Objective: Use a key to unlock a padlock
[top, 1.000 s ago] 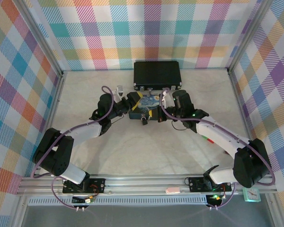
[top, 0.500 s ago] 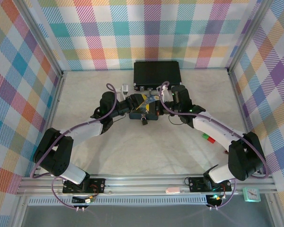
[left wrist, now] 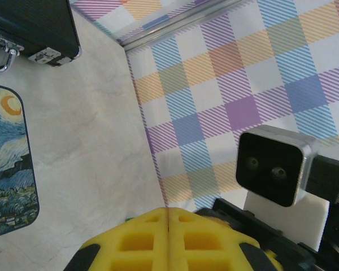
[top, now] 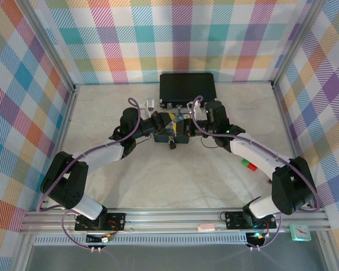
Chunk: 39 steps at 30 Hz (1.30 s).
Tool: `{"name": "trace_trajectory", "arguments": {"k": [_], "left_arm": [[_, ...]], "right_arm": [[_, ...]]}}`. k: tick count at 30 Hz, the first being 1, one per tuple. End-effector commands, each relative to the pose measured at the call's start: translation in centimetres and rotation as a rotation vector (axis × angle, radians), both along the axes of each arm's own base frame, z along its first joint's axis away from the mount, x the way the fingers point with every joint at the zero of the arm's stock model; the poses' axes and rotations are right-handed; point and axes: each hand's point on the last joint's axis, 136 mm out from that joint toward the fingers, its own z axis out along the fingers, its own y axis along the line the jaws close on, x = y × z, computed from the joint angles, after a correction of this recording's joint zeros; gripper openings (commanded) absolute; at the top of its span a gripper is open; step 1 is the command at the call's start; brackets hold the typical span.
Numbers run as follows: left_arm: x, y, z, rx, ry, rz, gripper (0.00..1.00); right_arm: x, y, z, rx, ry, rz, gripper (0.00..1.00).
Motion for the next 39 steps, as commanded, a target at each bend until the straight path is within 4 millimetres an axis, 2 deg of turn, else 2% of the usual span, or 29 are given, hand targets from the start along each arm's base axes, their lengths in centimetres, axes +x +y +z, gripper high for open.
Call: {"name": "trace_trajectory", "arguments": {"k": [1, 5, 14, 22, 30, 36, 39], "left_arm": [[0.3, -0.5, 1.9, 0.0, -0.075, -0.009, 0.0], [0.4, -0.7, 3.1, -0.013, -0.133, -0.027, 0.0], [-0.3, -1.3, 6.4, -0.11, -0.242, -0.081, 0.0], [-0.8, -1.0, 7.0, -0.131, -0.274, -0.076, 0.0], [-1.0, -1.3, 7.2, -0.144, -0.275, -0.086, 0.0], [-1.1, -1.7, 7.2, -0.152, -0.271, -0.093, 0.0], [-1.2, -2.0, 7.0, -0.162, -0.263, -0.101, 0.0]], "right_arm": [[0.7, -1.4, 3.3, 0.057, -0.113, -0.033, 0.39], [0.5, -2.7, 5.2, 0.124, -0.183, -0.026, 0.44], [-1.1, -1.2, 6.7, 0.255, -0.214, 0.13, 0.43], [-0.7, -0.7, 5.5, 0.269, -0.158, 0.138, 0.4], [-0.3, -0.8, 4.7, 0.26, -0.146, 0.111, 0.41], [-0.4, -0.3, 4.8, 0.28, -0.144, 0.122, 0.24], [-0.2, -0.1, 4.8, 0.287, -0.147, 0.117, 0.19]]}}
